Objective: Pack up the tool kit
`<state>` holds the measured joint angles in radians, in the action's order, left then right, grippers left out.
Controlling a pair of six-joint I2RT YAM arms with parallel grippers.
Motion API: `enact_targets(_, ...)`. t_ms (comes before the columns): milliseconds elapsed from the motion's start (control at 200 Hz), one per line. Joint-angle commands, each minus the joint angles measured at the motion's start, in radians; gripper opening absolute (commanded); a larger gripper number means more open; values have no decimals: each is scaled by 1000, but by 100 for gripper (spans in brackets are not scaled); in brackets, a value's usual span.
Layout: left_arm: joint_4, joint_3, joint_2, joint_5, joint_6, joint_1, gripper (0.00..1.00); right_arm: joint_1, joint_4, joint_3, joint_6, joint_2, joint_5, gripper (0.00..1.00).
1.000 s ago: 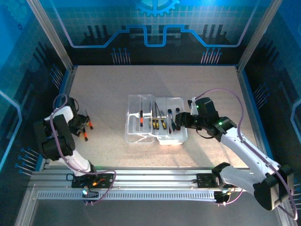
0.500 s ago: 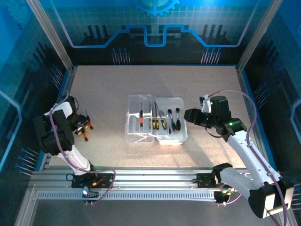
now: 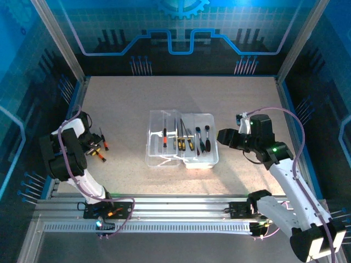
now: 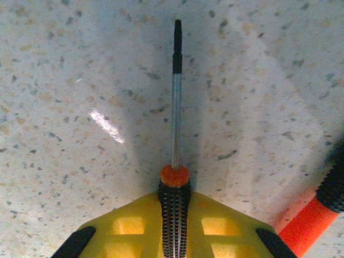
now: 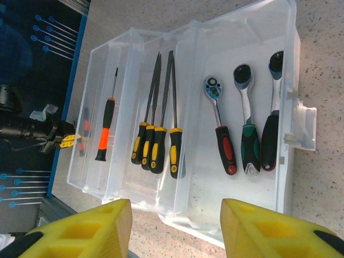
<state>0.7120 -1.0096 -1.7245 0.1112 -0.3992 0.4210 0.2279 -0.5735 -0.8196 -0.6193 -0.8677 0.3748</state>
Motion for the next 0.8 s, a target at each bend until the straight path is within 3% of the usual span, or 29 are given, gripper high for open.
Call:
enact_targets(0, -19, -32, 66, -26, 25, -13, 9, -13, -57, -38, 17, 28, -8, 48)
enact_targets(225, 51, -35, 300, -89, -2, -20, 5, -15, -68, -47, 24, 21, -11, 48)
enact_targets(410, 103, -54, 485, -135, -53, -115, 6, -17, -65, -51, 26, -2, -4, 48)
enact_targets(565, 107, -105, 531, -129, -134, -371, 7, -17, -39, -29, 16, -31, -5, 47)
enact_targets(790, 86, -295, 387, -19, -177, -801, 6, -16, -15, -8, -5, -82, 17, 46)
